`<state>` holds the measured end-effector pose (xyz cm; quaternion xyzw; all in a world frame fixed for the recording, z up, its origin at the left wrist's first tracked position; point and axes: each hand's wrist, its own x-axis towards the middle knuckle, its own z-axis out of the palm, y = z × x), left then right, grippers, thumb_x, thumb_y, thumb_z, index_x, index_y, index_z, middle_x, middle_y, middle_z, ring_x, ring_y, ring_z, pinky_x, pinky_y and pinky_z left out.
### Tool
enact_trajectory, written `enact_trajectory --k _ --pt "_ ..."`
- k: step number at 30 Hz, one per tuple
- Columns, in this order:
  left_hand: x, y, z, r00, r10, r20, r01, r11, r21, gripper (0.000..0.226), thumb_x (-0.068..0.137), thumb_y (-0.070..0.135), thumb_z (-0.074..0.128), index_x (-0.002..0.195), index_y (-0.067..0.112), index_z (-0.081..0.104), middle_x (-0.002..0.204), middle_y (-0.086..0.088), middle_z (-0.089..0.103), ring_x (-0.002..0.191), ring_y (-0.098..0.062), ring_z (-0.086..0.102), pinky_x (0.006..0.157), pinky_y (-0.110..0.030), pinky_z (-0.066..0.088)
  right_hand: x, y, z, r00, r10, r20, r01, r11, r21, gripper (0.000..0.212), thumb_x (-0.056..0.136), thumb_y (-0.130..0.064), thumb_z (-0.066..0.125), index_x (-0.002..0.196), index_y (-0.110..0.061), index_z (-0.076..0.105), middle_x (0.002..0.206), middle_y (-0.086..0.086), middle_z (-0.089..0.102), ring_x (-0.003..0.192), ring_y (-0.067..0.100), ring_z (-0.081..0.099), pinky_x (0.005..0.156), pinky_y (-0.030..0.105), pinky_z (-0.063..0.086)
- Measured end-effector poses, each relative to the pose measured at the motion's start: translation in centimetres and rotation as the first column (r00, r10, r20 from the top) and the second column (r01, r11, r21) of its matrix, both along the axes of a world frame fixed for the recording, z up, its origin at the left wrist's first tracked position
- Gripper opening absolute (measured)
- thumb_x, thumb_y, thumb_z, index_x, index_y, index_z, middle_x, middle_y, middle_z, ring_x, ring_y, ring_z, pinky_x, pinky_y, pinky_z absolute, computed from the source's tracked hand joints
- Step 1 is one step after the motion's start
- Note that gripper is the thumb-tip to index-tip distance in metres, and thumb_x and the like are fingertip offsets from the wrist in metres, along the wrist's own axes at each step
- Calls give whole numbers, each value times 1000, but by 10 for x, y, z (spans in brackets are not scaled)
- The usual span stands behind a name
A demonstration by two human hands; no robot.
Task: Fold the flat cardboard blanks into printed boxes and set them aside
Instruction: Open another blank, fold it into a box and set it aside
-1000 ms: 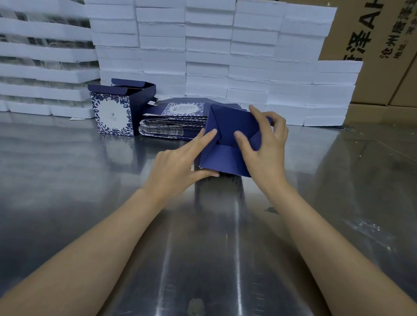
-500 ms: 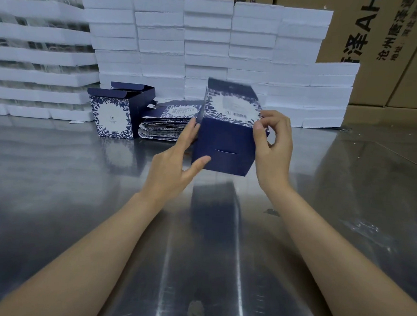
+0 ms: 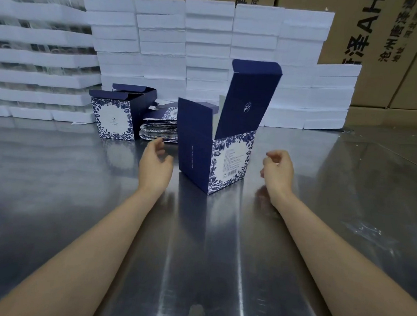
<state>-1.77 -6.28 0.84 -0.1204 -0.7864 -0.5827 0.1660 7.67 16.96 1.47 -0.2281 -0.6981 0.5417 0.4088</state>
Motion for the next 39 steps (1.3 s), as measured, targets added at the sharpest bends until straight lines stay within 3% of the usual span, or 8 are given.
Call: enact_trajectory --k 4,10,17,22,26,30,35,39 --pt "1 8 -3 973 -190 133 201 977 -77 60 92 11 58 147 17 35 144 4 48 134 -13 44 106 -28 35 1 -9 3 977 213 3 -213 977 -2 26 90 3 44 71 -12 54 69 4 64 44 11 50 50 25 44" --pt "13 1 9 997 -26 -66 41 973 226 29 84 6 41 73 21 63 50 7 61 49 -3 54 56 -23 45 1 -12 6 933 340 -117 -358 912 -200 31 98 -3 34 103 -16 62 104 4 69 96 12 67 82 19 52" --pt "17 6 8 960 -255 -113 264 962 69 37 99 16 52 135 17 47 133 4 54 111 1 53 90 -1 36 -1 -11 7 950 264 -166 -301 916 -265 24 100 -18 37 99 -20 61 101 -6 64 100 7 60 80 24 53" --pt "31 14 4 846 -458 -274 403 885 -234 69 95 38 57 152 33 18 157 14 27 142 2 23 114 -16 20 -1 -14 9 870 463 -171 -488 857 -164 25 98 -27 44 107 -19 66 109 -6 69 102 3 63 90 25 50" --pt "37 11 13 817 -415 -401 352 909 -223 65 91 43 60 139 50 17 160 11 18 142 -1 24 111 -9 20 0 -23 6 869 487 -91 -494 867 -73 48 94 -44 40 136 -23 51 136 -3 56 128 15 50 102 36 44" --pt "35 6 15 792 -458 -403 399 889 -226 58 88 43 60 133 34 23 155 9 28 143 -6 26 116 -17 21 10 -28 17 872 459 -169 -389 860 330 50 91 -69 29 135 -47 37 147 -11 37 140 7 31 117 39 26" --pt "29 9 18 776 -367 -513 231 922 -311 45 96 52 42 131 24 44 132 16 40 127 -2 33 106 -9 21 15 -35 23 857 501 -118 -384 776 501 27 98 -33 37 112 -21 56 135 -7 48 130 5 41 103 18 33" --pt "32 14 26 783 -295 -547 201 953 -225 45 101 44 21 101 16 56 112 20 46 107 -8 43 91 -11 31 15 -35 27 885 453 -107 -342 788 513 31 98 -26 32 94 -11 59 106 -17 52 108 7 49 93 28 40"
